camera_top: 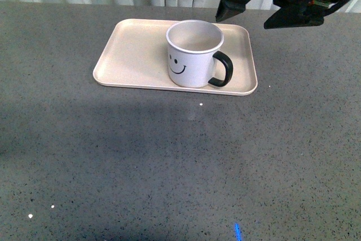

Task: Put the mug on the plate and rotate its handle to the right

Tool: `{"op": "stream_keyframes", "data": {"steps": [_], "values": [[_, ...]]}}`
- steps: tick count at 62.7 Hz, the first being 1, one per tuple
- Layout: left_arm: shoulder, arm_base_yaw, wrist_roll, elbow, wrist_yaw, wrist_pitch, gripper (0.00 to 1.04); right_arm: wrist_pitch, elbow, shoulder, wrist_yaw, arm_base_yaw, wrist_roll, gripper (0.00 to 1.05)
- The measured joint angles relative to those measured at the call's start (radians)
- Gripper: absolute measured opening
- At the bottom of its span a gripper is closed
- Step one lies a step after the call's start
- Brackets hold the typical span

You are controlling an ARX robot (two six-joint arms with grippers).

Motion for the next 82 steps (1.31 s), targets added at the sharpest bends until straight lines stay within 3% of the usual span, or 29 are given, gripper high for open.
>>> {"op": "stream_keyframes", "data": {"steps": [26,63,74,82], "values": [[0.0,0.0,0.0,0.0,0.0,0.0,0.95,-0.057,0.082,0.106,0.042,0.058,0.068,0.95],[0.0,0.0,0.0,0.0,0.0,0.0,0.95,-0.179,0.249,0.203,0.035,0.069,0.139,0.04],[0.0,0.0,0.0,0.0,0.0,0.0,0.95,-0.246,0.323,0.212,0.019,0.056,0.073,0.02],[0.0,0.0,0.0,0.0,0.0,0.0,0.95,-0.322,0.412,0.243,-0.01,0.032,-0.053,0.02]]}}
